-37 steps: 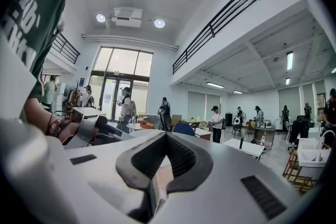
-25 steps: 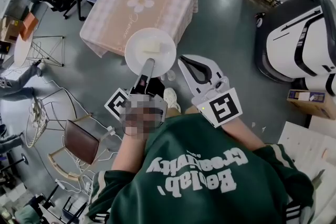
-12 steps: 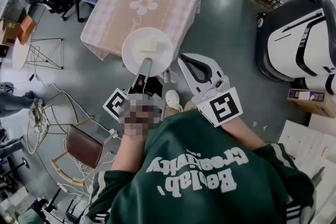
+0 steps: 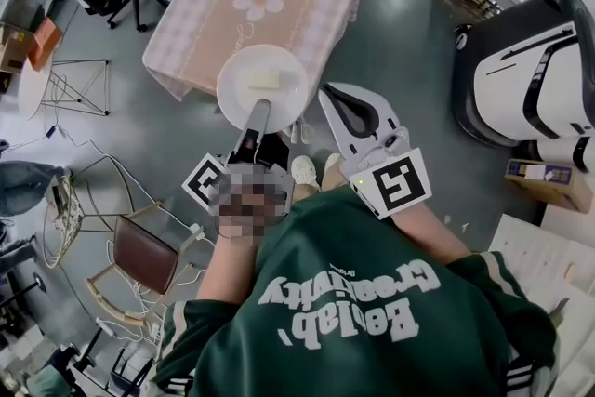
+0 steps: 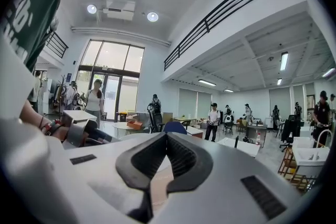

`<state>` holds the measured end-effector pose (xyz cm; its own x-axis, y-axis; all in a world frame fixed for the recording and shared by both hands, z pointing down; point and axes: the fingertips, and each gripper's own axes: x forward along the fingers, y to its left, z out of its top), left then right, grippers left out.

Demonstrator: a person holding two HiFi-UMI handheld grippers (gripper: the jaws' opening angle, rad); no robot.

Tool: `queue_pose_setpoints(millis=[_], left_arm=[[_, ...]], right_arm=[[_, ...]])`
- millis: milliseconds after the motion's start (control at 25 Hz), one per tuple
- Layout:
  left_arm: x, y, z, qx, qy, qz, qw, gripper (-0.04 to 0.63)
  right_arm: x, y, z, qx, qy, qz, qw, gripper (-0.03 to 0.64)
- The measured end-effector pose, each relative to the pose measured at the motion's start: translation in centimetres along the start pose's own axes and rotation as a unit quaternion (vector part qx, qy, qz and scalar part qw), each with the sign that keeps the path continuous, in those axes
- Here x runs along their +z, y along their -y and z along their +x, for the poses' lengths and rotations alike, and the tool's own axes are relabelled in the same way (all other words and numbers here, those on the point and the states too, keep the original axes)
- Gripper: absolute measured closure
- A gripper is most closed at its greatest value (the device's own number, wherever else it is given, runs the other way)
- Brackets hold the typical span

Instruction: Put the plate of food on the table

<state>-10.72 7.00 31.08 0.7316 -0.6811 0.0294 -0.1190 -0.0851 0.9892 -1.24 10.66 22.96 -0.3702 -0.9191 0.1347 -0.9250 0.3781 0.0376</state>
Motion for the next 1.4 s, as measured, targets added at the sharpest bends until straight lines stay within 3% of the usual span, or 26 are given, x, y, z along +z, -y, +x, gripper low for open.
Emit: queue_pose_setpoints(millis=[760, 1400], left_arm=[[2.3, -0.3, 0.7, -0.001, 0.025, -0.007, 0.9997, 0.574], [6.3, -1.3, 6.7, 0.014, 0.064, 0.017, 0.9977, 0.574]], right_arm=[[0.8, -0.3, 3.9, 0.034, 0.009, -0.008, 0.999, 0.601], [0.7, 4.6, 10.7, 0.08, 0.023, -0.003, 0.997, 0.601]])
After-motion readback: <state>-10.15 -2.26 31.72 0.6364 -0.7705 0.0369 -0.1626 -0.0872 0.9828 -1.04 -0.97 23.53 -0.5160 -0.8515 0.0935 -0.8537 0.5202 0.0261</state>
